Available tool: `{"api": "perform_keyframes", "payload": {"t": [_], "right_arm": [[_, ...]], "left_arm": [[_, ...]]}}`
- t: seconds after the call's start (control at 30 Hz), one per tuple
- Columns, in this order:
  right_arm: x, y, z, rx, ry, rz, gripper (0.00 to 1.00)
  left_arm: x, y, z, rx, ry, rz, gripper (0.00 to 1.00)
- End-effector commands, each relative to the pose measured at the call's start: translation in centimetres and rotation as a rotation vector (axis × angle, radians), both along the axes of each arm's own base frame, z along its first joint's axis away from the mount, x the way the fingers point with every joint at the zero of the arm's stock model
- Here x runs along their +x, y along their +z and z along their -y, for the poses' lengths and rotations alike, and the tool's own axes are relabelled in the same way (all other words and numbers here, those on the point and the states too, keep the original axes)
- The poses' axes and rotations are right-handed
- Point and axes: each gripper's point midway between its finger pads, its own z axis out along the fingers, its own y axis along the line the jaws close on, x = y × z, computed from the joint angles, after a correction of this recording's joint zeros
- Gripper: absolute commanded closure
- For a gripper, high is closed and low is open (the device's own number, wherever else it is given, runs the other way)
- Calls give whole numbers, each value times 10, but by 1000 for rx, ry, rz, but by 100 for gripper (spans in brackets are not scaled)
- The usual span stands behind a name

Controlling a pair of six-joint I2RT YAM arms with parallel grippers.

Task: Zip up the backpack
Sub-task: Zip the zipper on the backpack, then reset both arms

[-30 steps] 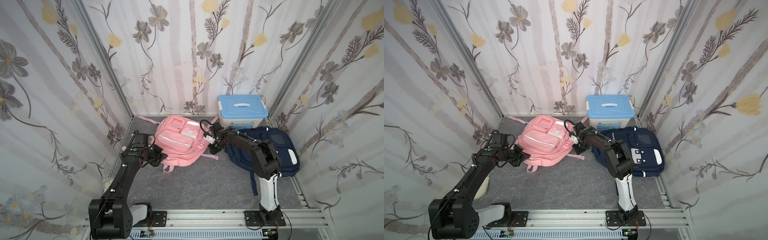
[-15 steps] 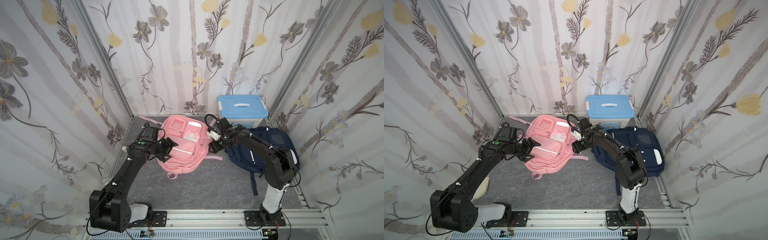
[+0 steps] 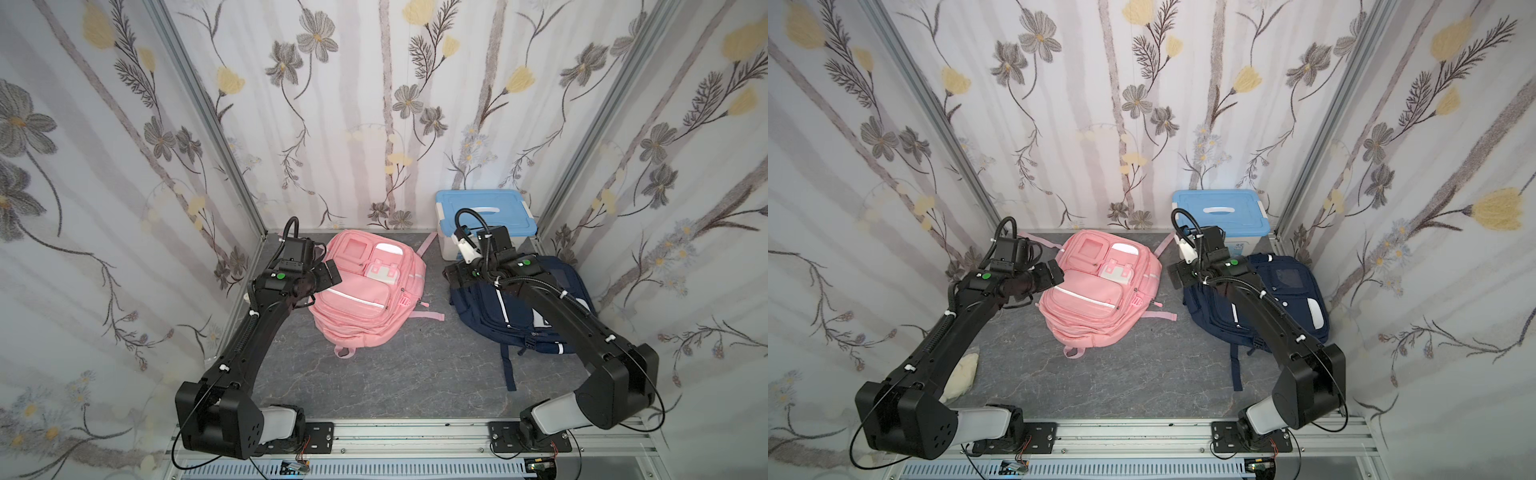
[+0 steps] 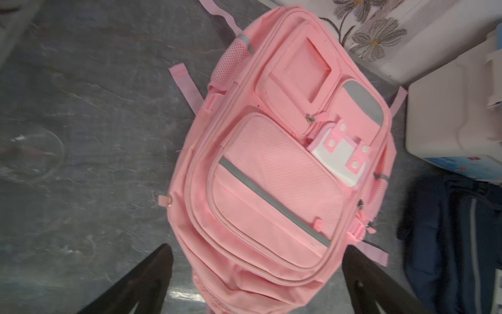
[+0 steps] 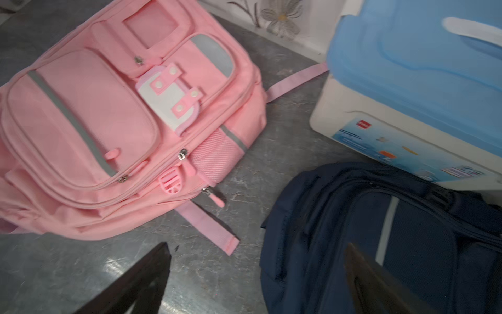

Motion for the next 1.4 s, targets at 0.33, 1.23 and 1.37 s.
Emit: {"api": "perform_keyframes", "payload": {"t": [0.33, 1.23, 1.37], "right_arm": [[-44, -26, 161, -25, -489, 342, 0], [6, -144, 154, 54, -484, 346, 0], [5, -144, 154, 54, -484, 347, 0]], "left_arm": [[15, -45, -68, 421, -21, 375, 0], [45, -119, -75, 275, -5, 466, 0], [43, -122, -64, 268, -63, 498, 0]]}}
